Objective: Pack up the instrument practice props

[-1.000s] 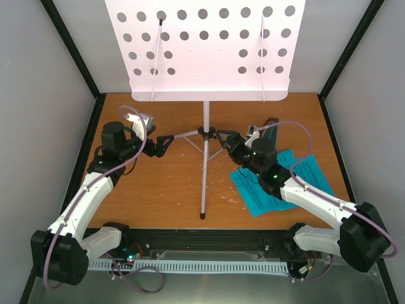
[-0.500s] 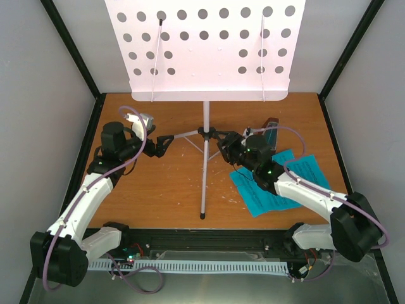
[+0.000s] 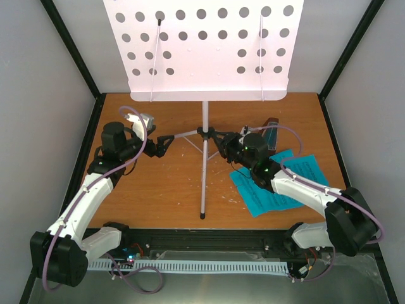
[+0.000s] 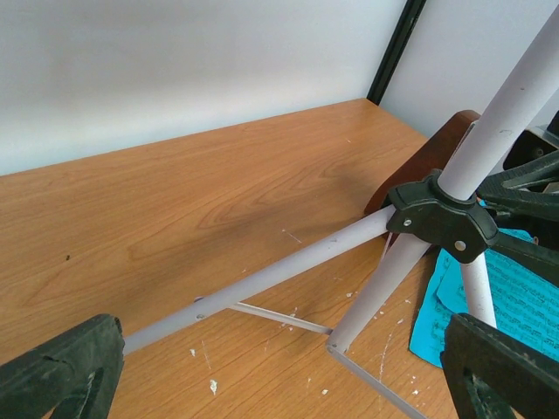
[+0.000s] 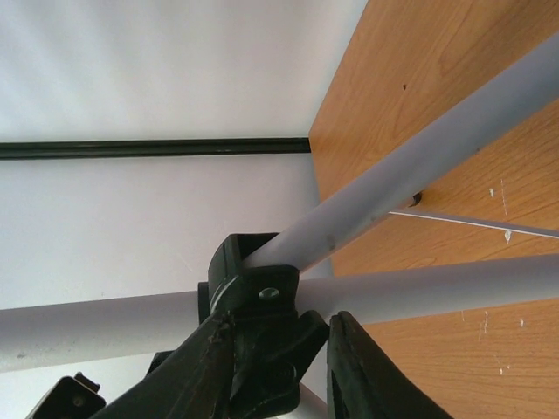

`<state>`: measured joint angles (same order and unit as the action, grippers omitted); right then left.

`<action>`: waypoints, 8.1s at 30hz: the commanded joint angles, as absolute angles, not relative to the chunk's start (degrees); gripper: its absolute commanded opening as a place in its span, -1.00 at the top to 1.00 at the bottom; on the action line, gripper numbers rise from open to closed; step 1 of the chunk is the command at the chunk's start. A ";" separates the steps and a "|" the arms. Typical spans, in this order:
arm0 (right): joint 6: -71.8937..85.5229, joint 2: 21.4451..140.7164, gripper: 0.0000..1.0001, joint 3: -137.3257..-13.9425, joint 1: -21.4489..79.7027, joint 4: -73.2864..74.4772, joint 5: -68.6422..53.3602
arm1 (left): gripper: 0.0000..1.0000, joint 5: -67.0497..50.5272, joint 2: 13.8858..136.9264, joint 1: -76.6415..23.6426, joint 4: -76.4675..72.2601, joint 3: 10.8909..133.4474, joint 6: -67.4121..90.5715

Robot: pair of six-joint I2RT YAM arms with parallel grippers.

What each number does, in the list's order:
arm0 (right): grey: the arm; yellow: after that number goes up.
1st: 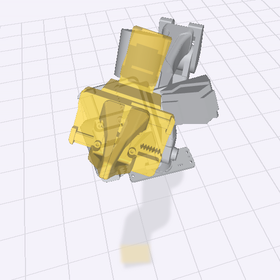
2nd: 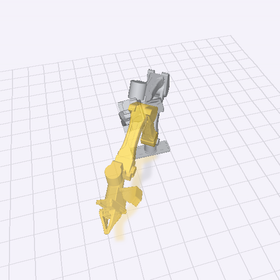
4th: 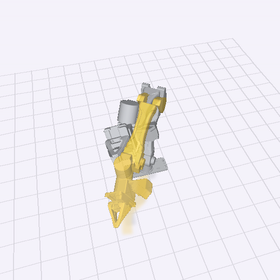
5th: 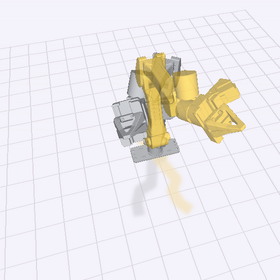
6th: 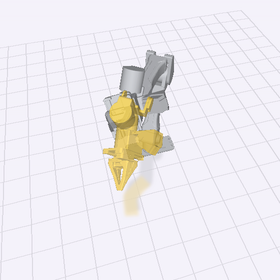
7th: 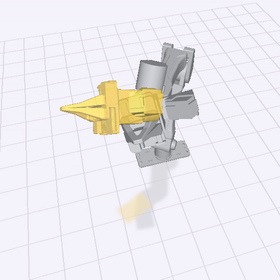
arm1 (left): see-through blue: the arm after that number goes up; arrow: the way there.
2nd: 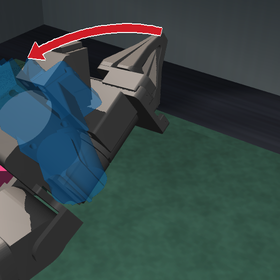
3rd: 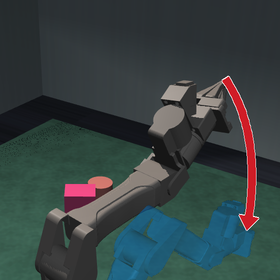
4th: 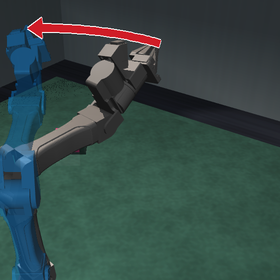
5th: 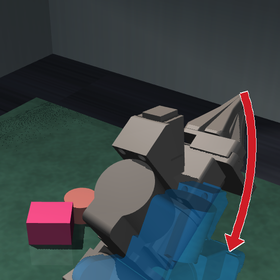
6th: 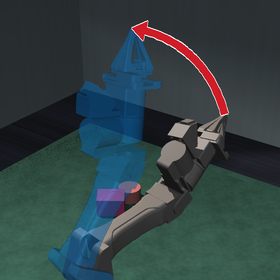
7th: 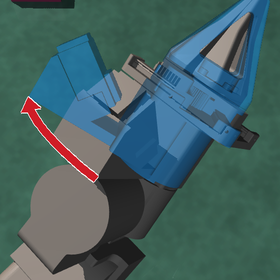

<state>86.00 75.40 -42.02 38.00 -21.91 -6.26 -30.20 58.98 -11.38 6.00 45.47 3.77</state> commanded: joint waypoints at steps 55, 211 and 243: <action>-34.88 78.09 0.90 -39.02 38.30 -19.81 -4.33 | -0.99 -29.76 59.69 -13.89 5.31 45.62 2.72; 12.27 58.10 -0.50 -34.92 38.32 -20.49 -4.25 | -0.99 -23.14 51.57 -15.21 7.93 46.69 6.78; 89.72 70.16 -0.39 -36.27 38.85 -31.77 -3.55 | -0.99 -21.83 52.54 -15.21 7.40 46.04 6.19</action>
